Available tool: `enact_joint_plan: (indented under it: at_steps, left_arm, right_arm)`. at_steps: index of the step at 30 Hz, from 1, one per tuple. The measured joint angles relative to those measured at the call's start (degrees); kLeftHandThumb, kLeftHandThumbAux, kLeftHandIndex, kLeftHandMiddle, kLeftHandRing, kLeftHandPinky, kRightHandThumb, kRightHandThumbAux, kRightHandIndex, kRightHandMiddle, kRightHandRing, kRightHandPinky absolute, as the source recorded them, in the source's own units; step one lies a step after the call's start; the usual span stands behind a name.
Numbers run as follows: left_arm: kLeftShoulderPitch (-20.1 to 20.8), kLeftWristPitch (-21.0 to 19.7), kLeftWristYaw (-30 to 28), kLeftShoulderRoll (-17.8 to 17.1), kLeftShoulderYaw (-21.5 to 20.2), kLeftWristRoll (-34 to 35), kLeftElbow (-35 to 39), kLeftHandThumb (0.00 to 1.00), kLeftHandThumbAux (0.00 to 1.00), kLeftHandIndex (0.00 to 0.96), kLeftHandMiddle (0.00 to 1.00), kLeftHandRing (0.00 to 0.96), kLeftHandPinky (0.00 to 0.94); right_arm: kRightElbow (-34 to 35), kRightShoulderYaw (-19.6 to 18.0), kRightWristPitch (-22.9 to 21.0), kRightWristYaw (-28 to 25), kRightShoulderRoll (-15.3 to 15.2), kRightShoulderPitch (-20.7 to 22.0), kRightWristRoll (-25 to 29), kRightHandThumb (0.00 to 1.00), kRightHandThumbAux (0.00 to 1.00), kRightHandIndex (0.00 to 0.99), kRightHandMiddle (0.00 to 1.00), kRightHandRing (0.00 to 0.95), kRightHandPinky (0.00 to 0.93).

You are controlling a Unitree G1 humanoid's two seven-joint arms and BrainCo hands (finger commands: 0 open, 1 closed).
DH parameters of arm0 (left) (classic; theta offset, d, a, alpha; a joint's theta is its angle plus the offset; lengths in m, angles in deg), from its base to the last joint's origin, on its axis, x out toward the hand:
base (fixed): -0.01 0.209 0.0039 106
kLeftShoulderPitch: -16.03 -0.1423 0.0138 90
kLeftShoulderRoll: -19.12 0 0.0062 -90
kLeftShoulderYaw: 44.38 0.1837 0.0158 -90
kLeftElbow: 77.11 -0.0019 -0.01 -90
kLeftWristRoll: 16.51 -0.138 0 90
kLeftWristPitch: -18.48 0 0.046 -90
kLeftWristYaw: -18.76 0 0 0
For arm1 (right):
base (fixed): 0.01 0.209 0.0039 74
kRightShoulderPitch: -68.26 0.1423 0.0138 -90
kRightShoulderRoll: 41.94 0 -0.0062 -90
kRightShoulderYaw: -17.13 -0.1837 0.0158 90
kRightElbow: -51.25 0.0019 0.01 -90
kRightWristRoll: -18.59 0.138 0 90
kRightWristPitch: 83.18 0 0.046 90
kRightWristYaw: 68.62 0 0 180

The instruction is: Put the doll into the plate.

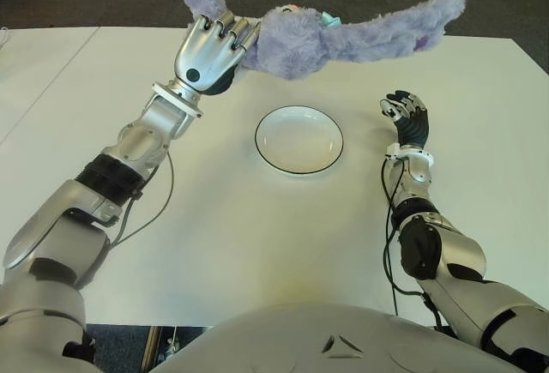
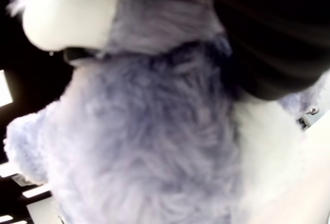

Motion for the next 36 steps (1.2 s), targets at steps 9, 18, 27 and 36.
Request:
enact_joint_plan:
  at_steps: [9,18,27,36]
  left_arm:
    - [-2.9,2.4,-2.3,2.9,0.0,0.3,0.5,0.729,0.696,0.441,0.813,0.819,0.845]
    - [-6.4,4.4,-3.9,5.9,0.2,0.3,2.2,0.731,0.696,0.441,0.813,0.821,0.852]
    - [-7.9,6.3,-6.2,8.6,0.3,0.5,2.2,0.731,0.697,0.441,0.815,0.823,0.853]
    - [-10.4,6.8,-8.2,10.6,0.3,0.9,2.2,0.729,0.699,0.44,0.814,0.823,0.854]
  right_arm:
    - [0.0,0.0,0.0,0.0,0.0,0.0,0.0,0.093,0.821,0.334,0.372,0.396,0.357]
    - [0.0,0.0,0.0,0.1,0.0,0.0,0.0,0.099,0.822,0.331,0.366,0.39,0.358]
    - [0.0,0.1,0.0,0.3,0.0,0.0,0.0,0.096,0.833,0.329,0.367,0.392,0.356]
    - [0.0,0.1,0.0,0.4,0.0,0.0,0.0,0.102,0.818,0.338,0.366,0.387,0.357]
